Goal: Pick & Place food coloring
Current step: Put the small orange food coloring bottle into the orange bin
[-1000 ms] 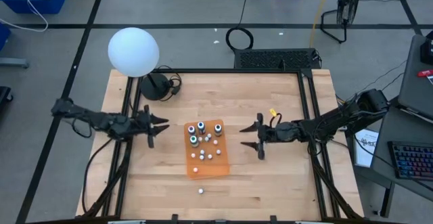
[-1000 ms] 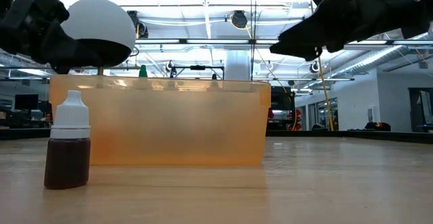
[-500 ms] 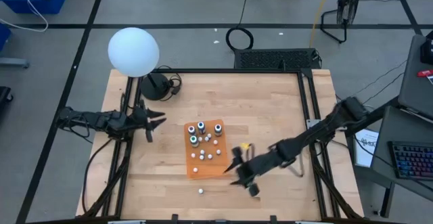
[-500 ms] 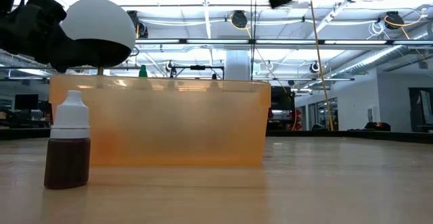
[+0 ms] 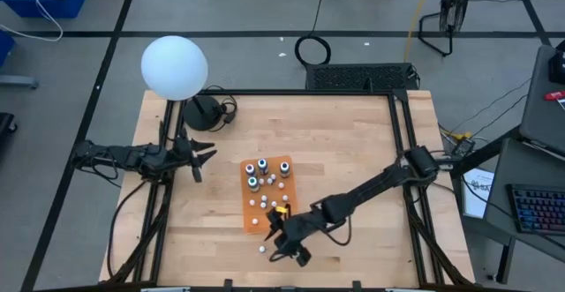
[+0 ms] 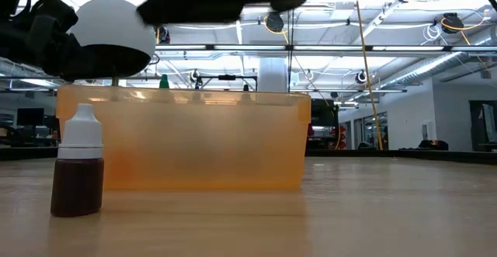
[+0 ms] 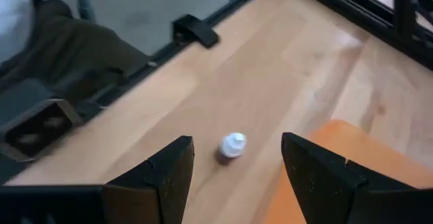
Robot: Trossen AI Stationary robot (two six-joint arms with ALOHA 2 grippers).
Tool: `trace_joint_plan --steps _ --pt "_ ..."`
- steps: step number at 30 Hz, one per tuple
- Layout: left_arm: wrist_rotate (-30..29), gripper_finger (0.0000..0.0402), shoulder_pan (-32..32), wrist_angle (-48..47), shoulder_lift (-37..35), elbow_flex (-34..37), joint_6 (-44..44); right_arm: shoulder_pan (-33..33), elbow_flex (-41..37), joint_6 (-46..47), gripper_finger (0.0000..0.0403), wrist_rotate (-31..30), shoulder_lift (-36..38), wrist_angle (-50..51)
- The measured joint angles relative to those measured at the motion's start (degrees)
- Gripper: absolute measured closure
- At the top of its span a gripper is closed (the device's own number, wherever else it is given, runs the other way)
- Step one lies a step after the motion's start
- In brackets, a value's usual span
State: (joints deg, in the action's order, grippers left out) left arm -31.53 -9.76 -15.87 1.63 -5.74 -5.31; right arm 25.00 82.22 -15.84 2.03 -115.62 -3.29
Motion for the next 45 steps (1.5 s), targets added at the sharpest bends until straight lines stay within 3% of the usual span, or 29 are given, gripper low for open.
trace_joint_plan --steps 13,28,33,39,43,45 --pt "0.02 0.0286 0.00 0.01 0.00 0.00 0.54 -3.67 0.14 3.15 0.0190 10.11 -8.21 -10.73" --pt "0.04 0.0286 0.00 0.03 0.00 0.00 0.57 -3.45 0.12 2.79 0.0190 11.25 -8.00 -9.28" --pt "0.11 0.0286 0.00 -0.01 0.00 0.00 0.56 -1.29 0.08 -3.17 0.0190 0.41 -3.51 1.37" --pt "0.09 0.0286 0.00 0.04 0.02 0.00 0.56 6.06 0.10 -21.94 0.0190 -17.82 -0.17 4.72" --pt "0.09 0.0286 0.00 0.04 0.00 -0.02 0.56 7.84 2.49 -25.93 0.0191 -19.58 -0.34 4.52" --pt "0.09 0.0286 0.00 0.04 0.02 -0.02 0.56 7.21 3.03 -26.11 0.0192 -16.33 -0.55 2.41"
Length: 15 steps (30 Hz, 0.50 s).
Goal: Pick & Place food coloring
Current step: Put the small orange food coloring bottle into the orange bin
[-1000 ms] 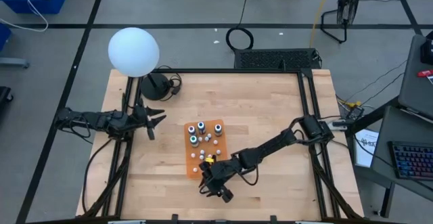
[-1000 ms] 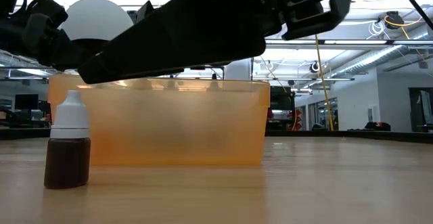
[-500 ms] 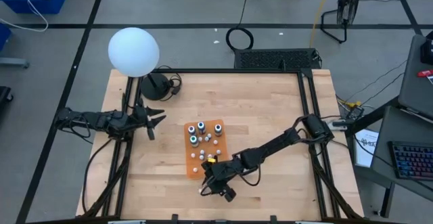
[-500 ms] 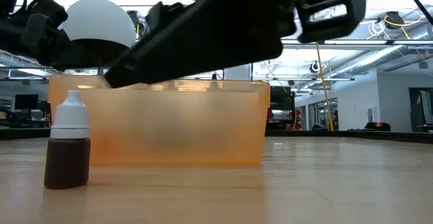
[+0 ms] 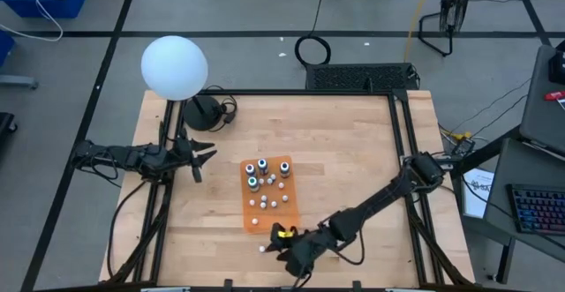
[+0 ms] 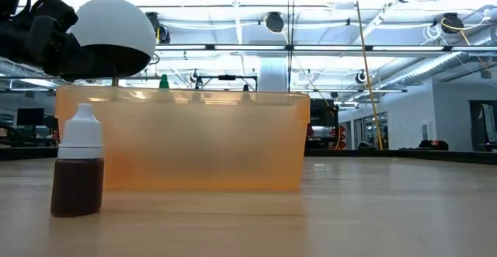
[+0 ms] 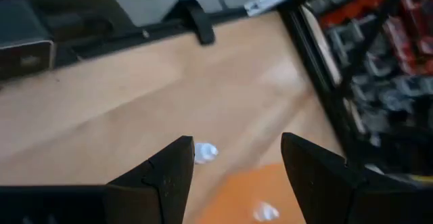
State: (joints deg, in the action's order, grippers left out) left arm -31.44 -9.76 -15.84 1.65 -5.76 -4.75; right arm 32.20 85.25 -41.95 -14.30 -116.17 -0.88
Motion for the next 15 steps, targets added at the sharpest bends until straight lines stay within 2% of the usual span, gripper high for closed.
trace_joint_plan --steps 8,12,15 --pt "0.00 0.0286 0.00 -0.01 0.00 0.00 0.00 -6.04 -0.23 3.36 0.0219 18.19 -4.92 -5.43" --pt "0.00 0.0286 0.00 -0.02 0.00 0.00 0.02 -8.15 -0.22 3.83 0.0229 23.59 -6.40 -9.25" --pt "-0.02 0.0286 0.00 -0.02 0.00 0.00 0.02 -9.15 -0.15 5.37 0.0228 25.17 -7.53 -11.98"
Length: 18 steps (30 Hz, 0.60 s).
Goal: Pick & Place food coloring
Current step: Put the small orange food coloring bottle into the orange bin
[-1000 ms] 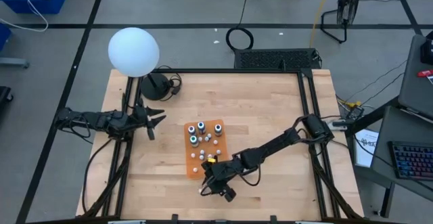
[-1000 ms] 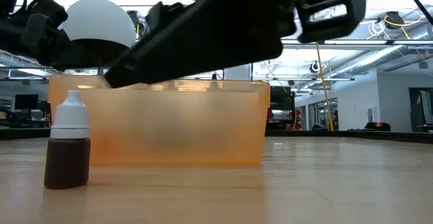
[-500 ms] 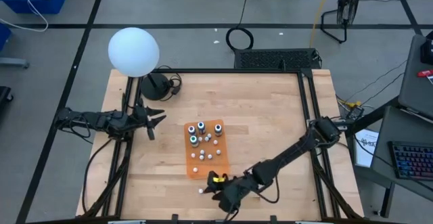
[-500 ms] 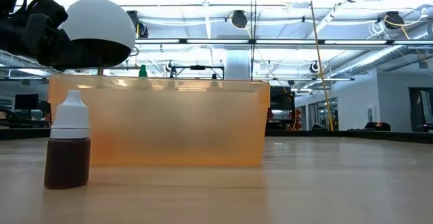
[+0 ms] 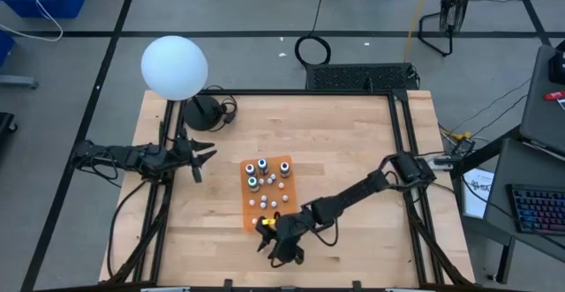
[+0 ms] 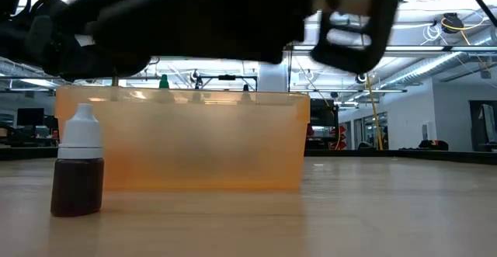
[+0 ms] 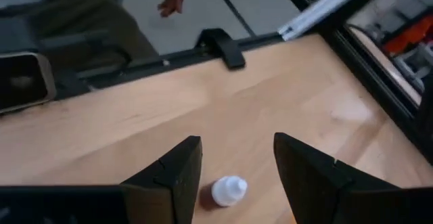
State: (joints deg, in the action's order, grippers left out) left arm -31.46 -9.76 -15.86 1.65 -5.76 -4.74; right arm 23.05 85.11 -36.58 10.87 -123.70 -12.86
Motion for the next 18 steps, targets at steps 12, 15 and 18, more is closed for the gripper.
trace_joint_plan --steps 12,15,18 --pt "0.00 0.0286 -0.01 0.02 0.00 0.00 -0.01 1.71 0.00 4.95 0.0236 -6.93 5.22 5.91" --pt "0.00 0.0286 -0.01 0.02 0.00 0.00 -0.01 4.26 0.04 11.74 0.0240 -15.03 10.36 14.95" --pt "0.00 0.0286 0.00 0.00 0.00 0.00 -0.02 6.14 0.02 27.77 0.0241 -19.71 15.51 26.61"
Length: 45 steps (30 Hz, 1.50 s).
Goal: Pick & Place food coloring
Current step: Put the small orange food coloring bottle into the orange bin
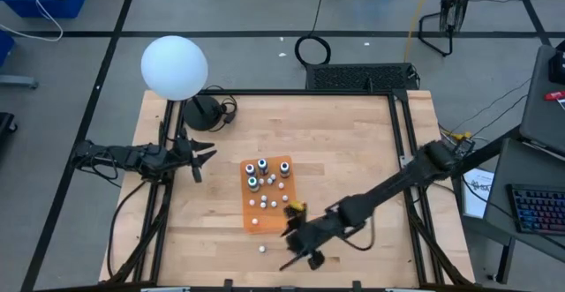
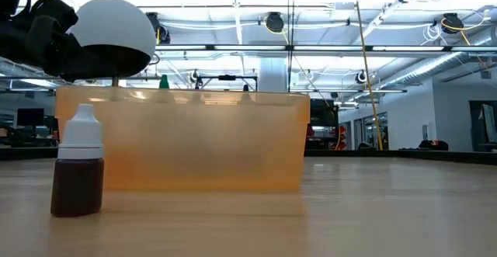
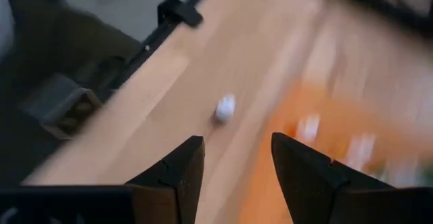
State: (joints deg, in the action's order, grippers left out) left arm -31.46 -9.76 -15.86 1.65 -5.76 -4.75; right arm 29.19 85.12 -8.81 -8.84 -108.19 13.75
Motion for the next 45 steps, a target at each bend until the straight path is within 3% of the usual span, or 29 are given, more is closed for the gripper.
trace_joint_plan --steps 5,8,11,15,19,22,30,35,37,42,43,45 --pt "-0.04 0.0286 0.00 0.25 0.00 0.00 0.02 3.82 -5.52 31.02 0.0241 1.59 6.52 8.51" --pt "-0.04 0.0286 -0.02 0.60 0.00 0.00 0.02 6.73 -12.76 41.96 0.0242 2.12 9.09 5.94" --pt "-0.04 0.0286 0.00 0.81 0.00 0.00 0.02 7.76 -21.32 47.11 0.0243 2.92 10.85 -3.74" --pt "-0.02 0.0286 -0.01 1.25 0.00 0.00 -0.05 7.62 -34.40 43.57 0.0243 2.06 10.65 -25.55" --pt "0.03 0.0286 -0.01 2.64 0.00 0.00 -0.03 6.66 -45.66 35.16 0.0243 -4.05 8.36 -50.28" --pt "0.38 0.0286 0.00 3.11 0.00 0.00 -0.09 4.70 -49.01 32.13 0.0243 -6.12 5.56 -60.78" --pt "5.35 0.0286 -0.01 3.84 0.27 0.00 -2.38 3.98 -47.08 32.15 0.0243 -4.55 1.75 -63.71" --pt "7.32 0.0286 -0.02 4.14 1.40 0.00 -9.16 5.02 -47.12 32.13 0.0243 -4.55 1.66 -64.32" --pt "12.53 0.0286 -0.03 4.41 2.28 0.41 -13.25 5.07 -47.10 32.08 0.0243 -4.53 1.69 -64.50" --pt "36.48 0.0286 -2.22 17.87 9.59 2.74 -17.81 4.52 -47.10 30.91 0.0243 -4.73 1.67 -64.52" --pt "37.36 0.0286 -3.95 20.65 12.57 2.76 -17.79 4.27 -47.10 30.48 0.0243 -4.72 1.67 -64.52" --pt "33.33 0.0286 -8.29 23.01 19.93 2.51 -15.30 3.70 -47.10 30.24 0.0243 -4.75 1.67 -64.55"
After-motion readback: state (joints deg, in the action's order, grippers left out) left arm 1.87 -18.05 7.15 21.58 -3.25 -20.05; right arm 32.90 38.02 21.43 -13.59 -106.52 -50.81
